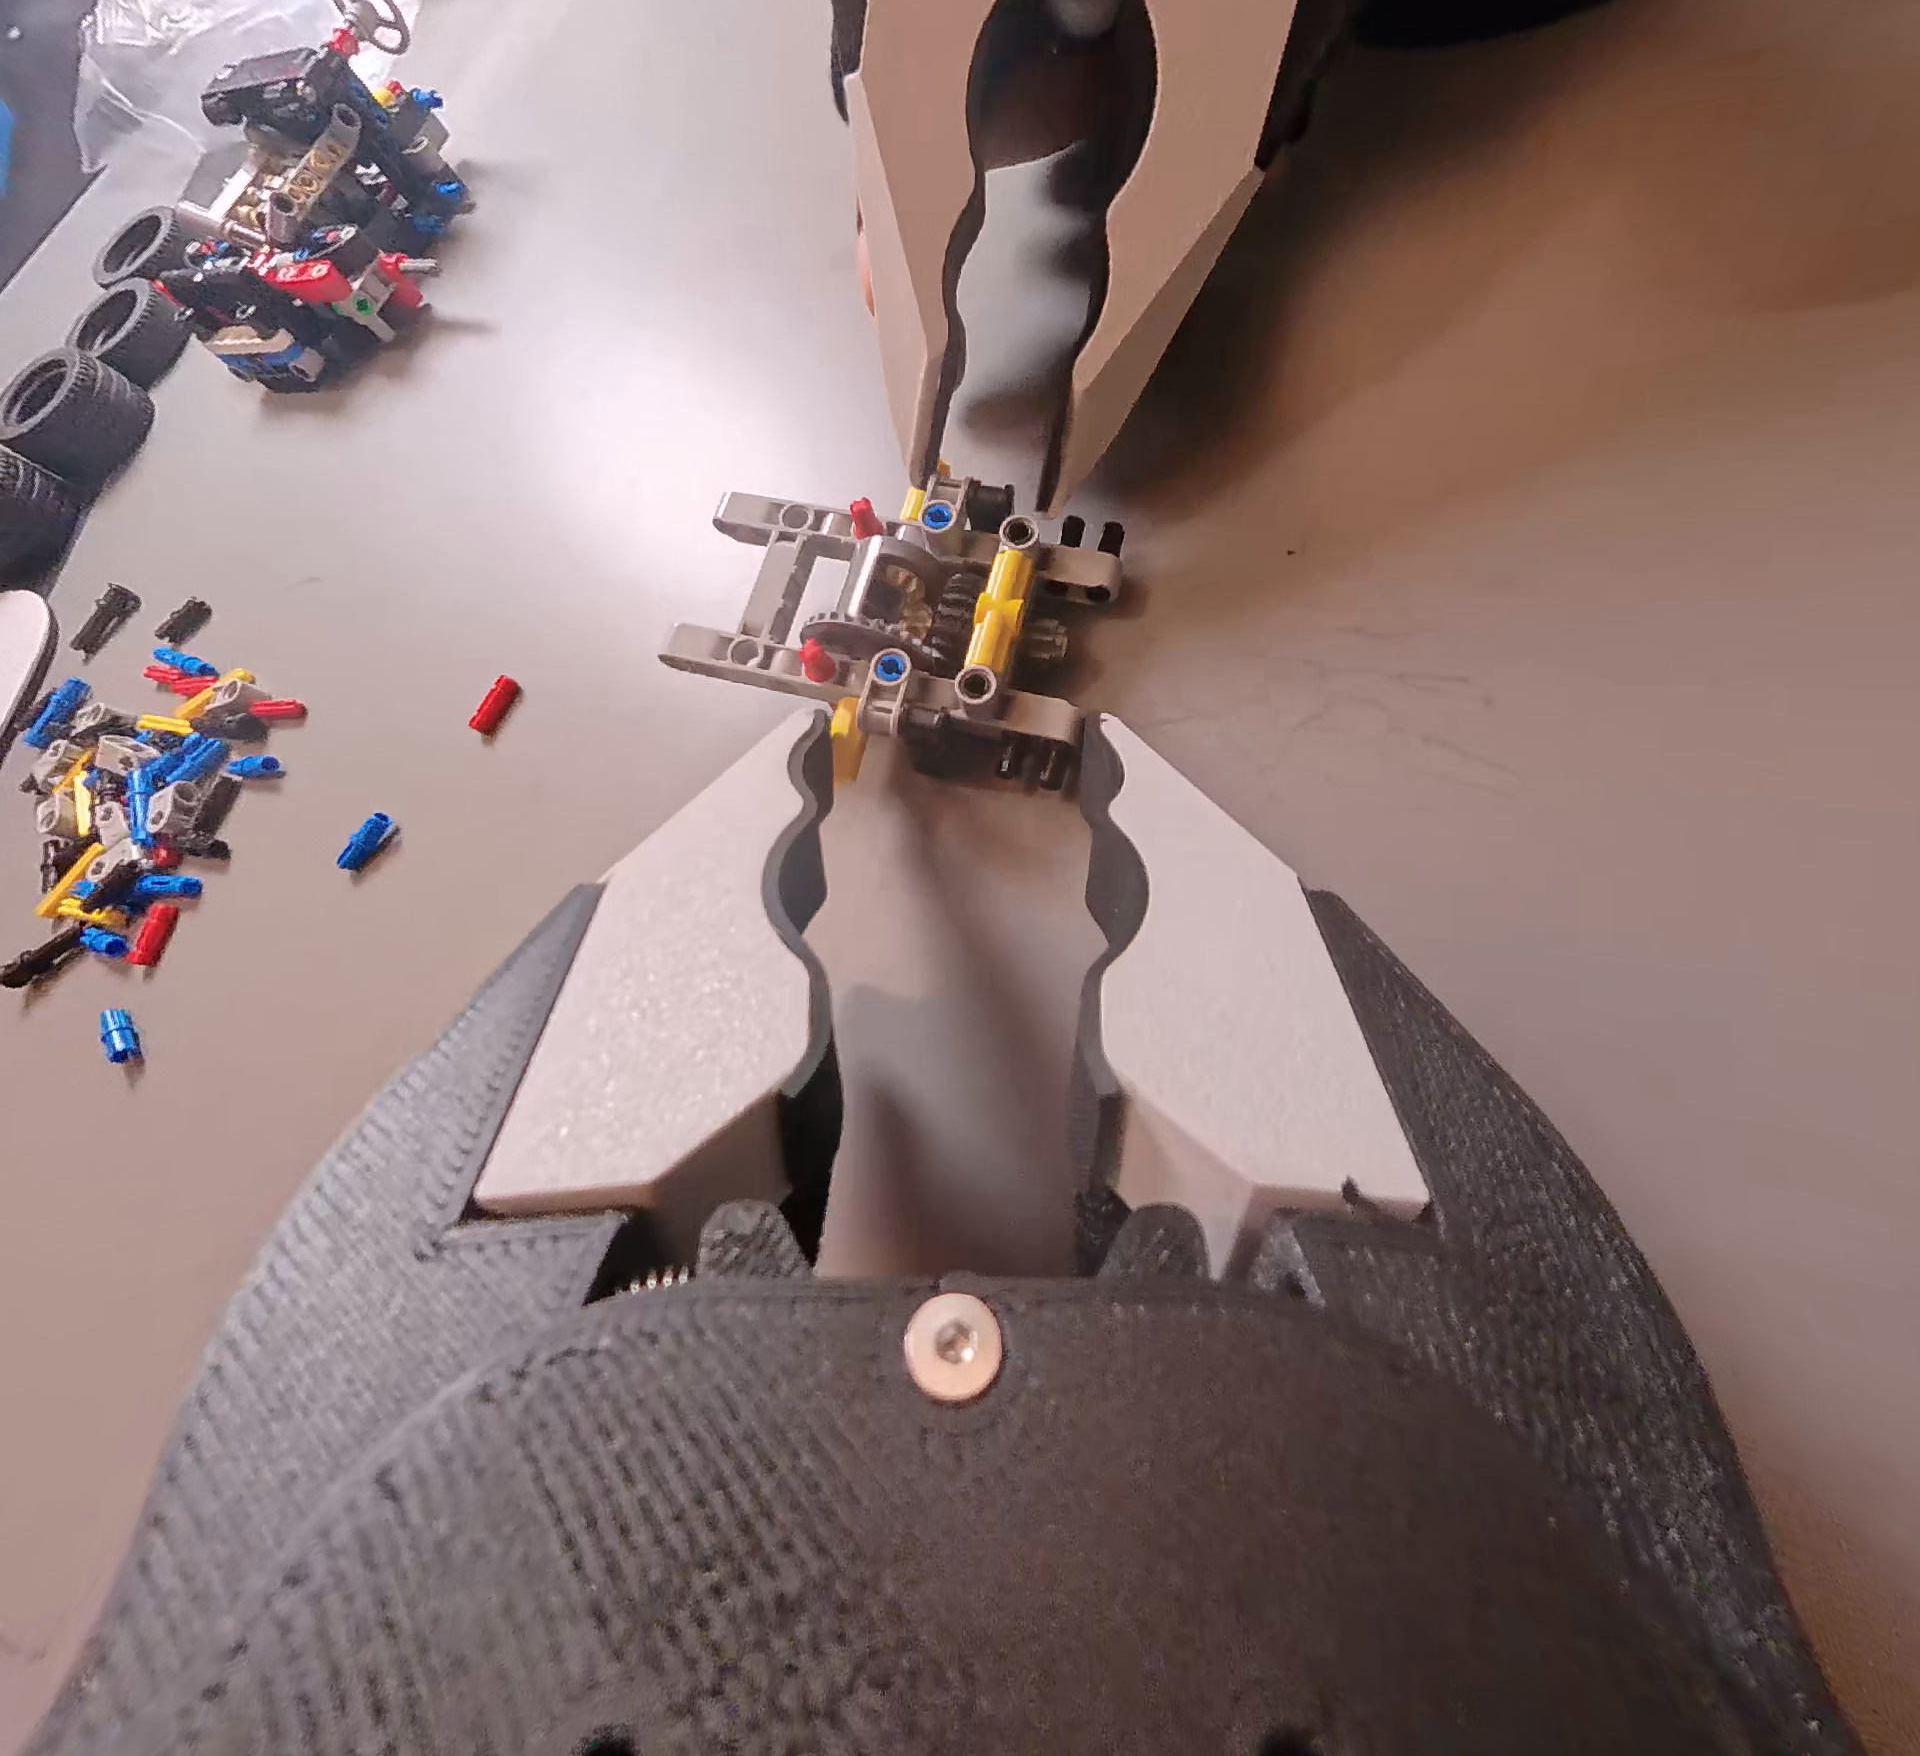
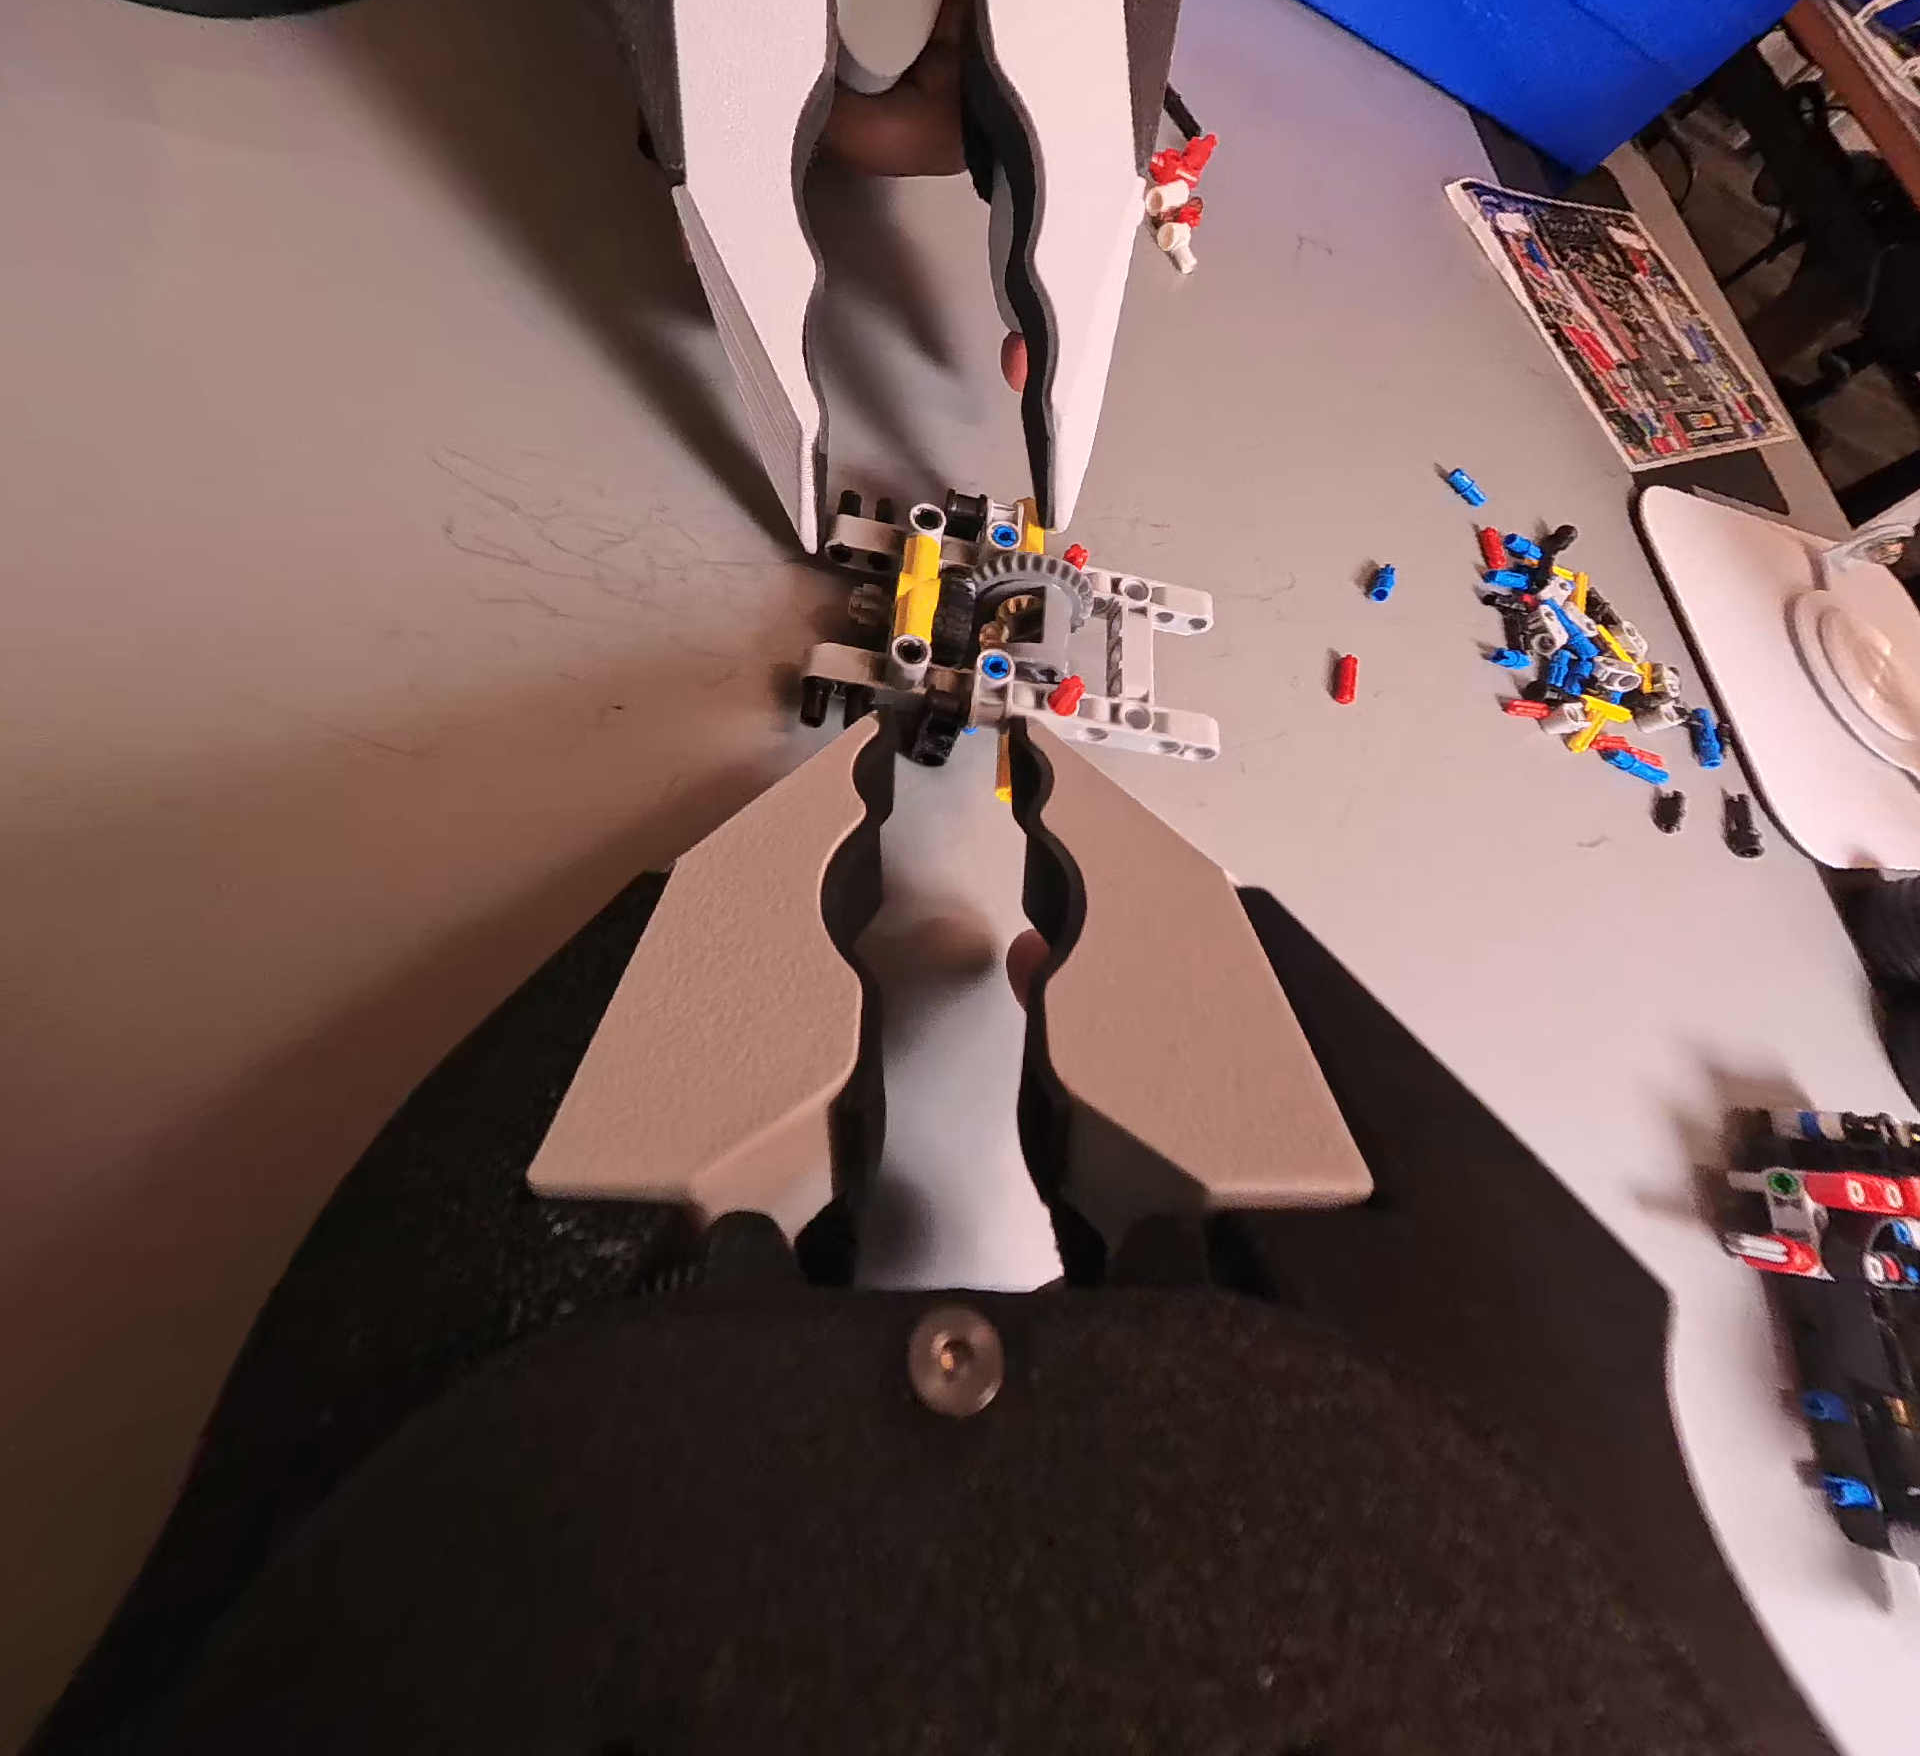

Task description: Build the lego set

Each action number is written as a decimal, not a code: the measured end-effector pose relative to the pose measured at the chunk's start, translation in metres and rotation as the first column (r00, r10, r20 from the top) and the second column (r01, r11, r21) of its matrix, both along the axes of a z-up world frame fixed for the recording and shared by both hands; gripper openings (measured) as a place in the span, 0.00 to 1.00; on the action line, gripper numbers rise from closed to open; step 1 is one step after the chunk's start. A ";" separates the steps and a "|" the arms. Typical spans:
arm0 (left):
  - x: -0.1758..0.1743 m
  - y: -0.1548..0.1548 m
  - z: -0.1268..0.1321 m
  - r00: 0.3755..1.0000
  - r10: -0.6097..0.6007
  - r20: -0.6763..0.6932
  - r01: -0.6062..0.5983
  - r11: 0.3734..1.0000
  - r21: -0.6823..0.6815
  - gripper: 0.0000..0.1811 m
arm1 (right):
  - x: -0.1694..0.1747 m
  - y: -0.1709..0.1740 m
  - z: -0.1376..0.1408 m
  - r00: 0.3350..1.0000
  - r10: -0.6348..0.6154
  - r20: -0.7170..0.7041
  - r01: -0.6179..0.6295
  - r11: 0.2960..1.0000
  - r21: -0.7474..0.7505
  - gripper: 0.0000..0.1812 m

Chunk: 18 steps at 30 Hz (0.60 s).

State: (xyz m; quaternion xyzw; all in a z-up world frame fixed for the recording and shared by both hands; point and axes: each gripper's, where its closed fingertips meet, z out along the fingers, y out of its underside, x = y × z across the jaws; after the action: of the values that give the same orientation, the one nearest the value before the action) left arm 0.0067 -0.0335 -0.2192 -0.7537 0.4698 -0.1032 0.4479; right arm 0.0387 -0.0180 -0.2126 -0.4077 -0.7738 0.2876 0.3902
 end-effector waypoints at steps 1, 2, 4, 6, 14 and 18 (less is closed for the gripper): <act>-0.003 0.002 0.000 1.000 0.011 0.002 -0.011 1.000 -0.001 0.26 | 0.000 0.002 0.000 1.000 -0.012 0.005 0.012 1.000 -0.004 0.12; -0.006 0.003 0.001 1.000 0.024 0.004 -0.024 1.000 0.000 0.26 | 0.000 0.006 0.001 0.999 -0.031 0.009 0.031 0.999 -0.008 0.12; -0.015 0.008 0.002 0.999 0.051 0.015 -0.051 0.999 0.003 0.26 | 0.001 0.014 0.000 0.997 -0.070 0.025 0.070 0.997 -0.022 0.13; -0.025 0.013 0.004 0.996 0.078 0.033 -0.078 0.997 0.001 0.26 | -0.002 0.023 -0.003 0.990 -0.130 0.047 0.131 0.991 -0.021 0.13; -0.078 0.035 0.010 0.957 0.289 0.033 -0.290 0.957 0.018 0.19 | -0.010 0.001 -0.001 0.991 -0.091 0.102 0.099 0.992 -0.076 0.05; -0.070 0.019 0.017 0.969 0.233 0.085 -0.229 0.972 -0.060 0.23 | -0.001 -0.017 0.018 0.998 -0.009 0.068 0.023 0.979 -0.201 0.06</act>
State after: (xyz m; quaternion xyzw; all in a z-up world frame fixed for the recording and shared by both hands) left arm -0.0637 -0.0148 -0.2024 -0.8087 0.3552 -0.0963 0.4589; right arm 0.0375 -0.0350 -0.1951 -0.4608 -0.7500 0.3478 0.3228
